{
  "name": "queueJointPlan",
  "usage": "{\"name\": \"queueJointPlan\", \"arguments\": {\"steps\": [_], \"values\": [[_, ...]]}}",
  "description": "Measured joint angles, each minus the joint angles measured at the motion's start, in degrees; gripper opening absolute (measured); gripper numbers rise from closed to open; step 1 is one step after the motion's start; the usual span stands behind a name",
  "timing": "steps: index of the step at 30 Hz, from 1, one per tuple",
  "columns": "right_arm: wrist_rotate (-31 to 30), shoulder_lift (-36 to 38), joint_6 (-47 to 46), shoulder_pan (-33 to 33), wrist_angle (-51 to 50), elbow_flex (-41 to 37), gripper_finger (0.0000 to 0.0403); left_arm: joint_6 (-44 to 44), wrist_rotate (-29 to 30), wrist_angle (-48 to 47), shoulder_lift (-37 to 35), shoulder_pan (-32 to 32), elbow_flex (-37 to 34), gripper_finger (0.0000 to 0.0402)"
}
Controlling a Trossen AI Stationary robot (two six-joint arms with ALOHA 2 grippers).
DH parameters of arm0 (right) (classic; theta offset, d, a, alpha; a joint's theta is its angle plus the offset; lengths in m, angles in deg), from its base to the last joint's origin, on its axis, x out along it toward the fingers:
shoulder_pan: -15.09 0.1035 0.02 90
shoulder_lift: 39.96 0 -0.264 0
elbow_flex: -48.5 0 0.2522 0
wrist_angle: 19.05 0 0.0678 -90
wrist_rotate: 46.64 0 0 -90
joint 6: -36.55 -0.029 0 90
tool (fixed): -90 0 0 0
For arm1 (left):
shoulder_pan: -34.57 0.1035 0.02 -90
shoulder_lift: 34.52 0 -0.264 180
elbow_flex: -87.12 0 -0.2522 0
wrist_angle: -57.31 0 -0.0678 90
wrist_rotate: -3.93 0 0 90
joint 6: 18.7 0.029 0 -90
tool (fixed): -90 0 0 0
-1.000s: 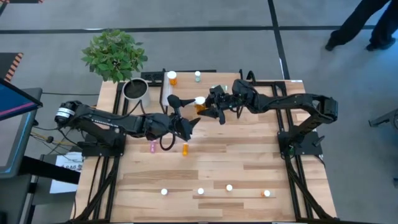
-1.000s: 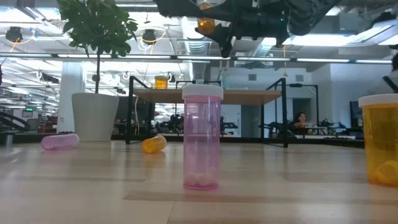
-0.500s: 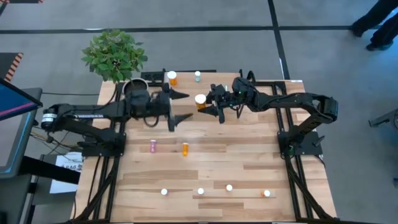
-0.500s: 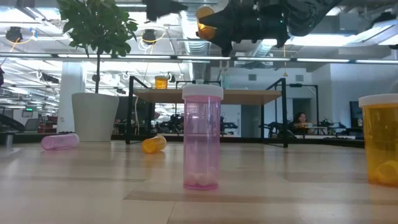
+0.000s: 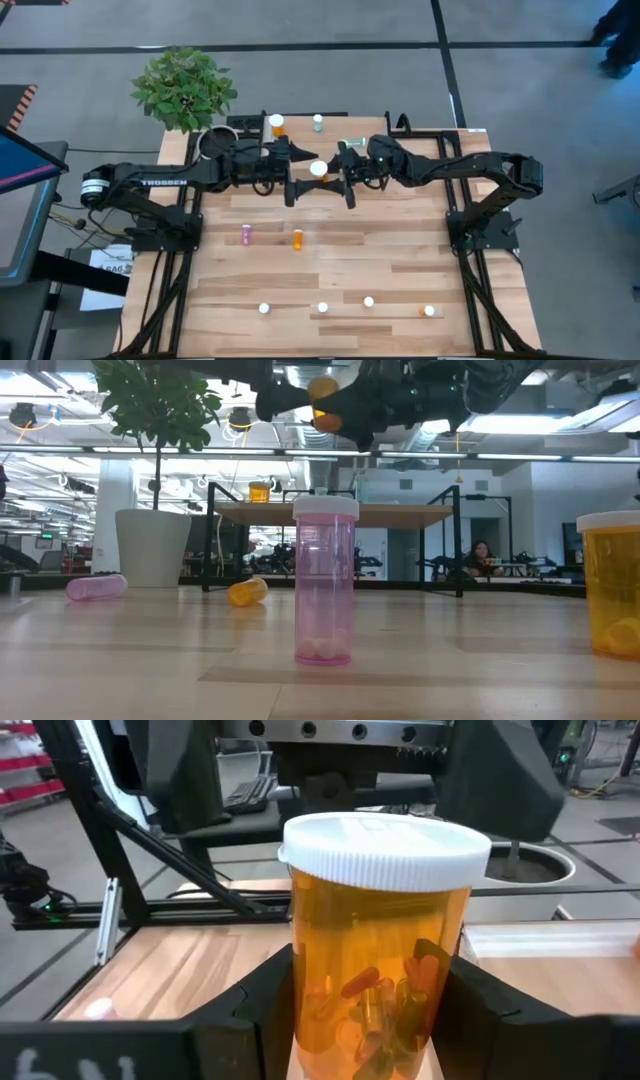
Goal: Pick and place medicine bottles onto shelf by color
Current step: Adjust the large orange pill bottle on the shelf
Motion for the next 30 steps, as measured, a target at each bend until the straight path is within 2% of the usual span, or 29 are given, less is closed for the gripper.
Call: {"name": "queueJointPlan", "arguments": {"steps": [9,21,30], "values": [[0.04,0.00,0.87,-0.02,-0.24,0.00,0.0197,-1.66,1.60,-0.91,-0.01,0.85,0.00,0.0363],[0.17,0.00,-0.70,-0.02,-0.74,-0.02,0.0197,-1.49,1.16,-2.55,0.00,1.03,0.00,0.0305],[0.22,0.00,-0.75,-0.02,-0.88,-0.02,0.0200,-0.44,1.60,-3.13,-0.02,1.01,0.00,0.0299]]}}
